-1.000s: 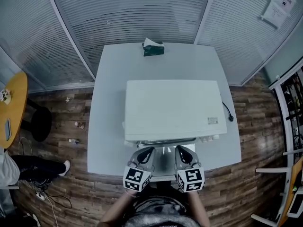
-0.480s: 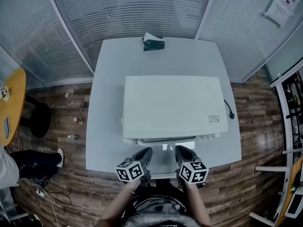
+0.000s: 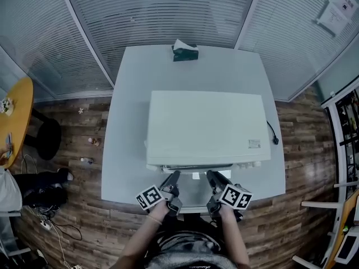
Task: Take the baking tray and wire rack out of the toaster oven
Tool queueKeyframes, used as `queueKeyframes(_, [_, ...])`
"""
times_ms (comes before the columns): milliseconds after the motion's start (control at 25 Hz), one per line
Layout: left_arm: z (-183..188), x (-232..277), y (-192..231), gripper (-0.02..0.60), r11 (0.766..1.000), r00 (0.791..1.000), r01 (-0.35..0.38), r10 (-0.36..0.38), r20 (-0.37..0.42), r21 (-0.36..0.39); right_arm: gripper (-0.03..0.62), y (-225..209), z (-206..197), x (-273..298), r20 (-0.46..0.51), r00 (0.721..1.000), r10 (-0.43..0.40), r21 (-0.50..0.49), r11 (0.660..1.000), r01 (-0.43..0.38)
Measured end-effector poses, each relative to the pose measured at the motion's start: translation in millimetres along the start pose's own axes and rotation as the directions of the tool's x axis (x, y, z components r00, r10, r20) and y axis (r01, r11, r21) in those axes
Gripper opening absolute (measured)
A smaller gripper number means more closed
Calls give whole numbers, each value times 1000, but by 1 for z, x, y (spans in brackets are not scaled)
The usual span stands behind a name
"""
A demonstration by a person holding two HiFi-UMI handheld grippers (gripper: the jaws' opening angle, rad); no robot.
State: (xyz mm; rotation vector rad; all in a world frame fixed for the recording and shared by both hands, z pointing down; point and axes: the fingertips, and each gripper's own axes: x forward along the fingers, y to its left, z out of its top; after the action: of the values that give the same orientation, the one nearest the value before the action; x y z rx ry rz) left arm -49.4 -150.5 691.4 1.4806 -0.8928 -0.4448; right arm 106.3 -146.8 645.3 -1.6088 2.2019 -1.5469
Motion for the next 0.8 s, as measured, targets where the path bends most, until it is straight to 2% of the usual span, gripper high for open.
queueKeyframes(120, [8,4,6,112,998,999,12,-8,53,-67,126,-6,10,4,44,999,22,104,994,-26])
queueKeyframes(240, [10,5,7,84,996,999,23,-19,51,-88,78,-10,13,4,63,998,20,171,985,-31])
queueKeyframes(520, [6,-2,2,80,997,999,36,-33,41,-69,80,-6,10,-3,61,998,21,133,991,-29])
queueKeyframes(800, [2,-18,-3,78,998,998,40,-38,42,-50,77,1,-3,-16,61,997,43,158,986,-52])
